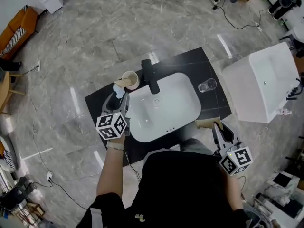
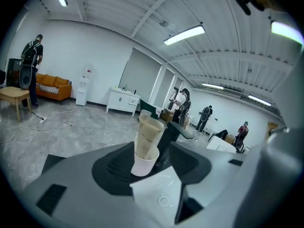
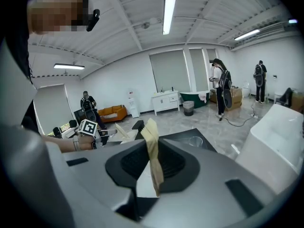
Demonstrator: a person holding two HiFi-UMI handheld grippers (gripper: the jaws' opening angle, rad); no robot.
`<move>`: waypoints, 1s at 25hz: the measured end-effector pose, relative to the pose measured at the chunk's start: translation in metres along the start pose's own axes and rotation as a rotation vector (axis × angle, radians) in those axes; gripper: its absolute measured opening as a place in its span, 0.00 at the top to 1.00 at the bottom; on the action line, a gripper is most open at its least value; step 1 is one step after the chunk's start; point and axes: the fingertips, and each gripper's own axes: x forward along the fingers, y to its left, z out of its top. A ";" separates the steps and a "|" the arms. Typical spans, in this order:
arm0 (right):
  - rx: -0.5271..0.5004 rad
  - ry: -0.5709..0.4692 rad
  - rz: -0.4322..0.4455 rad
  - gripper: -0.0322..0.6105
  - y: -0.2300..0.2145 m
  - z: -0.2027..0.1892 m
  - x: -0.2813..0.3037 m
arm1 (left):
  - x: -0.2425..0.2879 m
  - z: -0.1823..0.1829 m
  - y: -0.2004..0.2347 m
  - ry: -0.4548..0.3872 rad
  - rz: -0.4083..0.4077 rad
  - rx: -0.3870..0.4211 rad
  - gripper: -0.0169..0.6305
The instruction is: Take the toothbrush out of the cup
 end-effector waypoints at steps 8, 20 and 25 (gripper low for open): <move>0.056 0.011 -0.104 0.84 -0.011 -0.014 -0.018 | 0.038 -0.001 0.008 0.037 -0.011 0.036 0.62; 0.099 -0.004 -0.142 0.84 -0.012 -0.022 -0.025 | 0.061 0.001 0.020 0.055 -0.006 0.050 0.76; 0.096 -0.004 -0.137 0.84 -0.011 -0.021 -0.025 | 0.063 0.002 0.022 0.059 0.027 0.073 0.88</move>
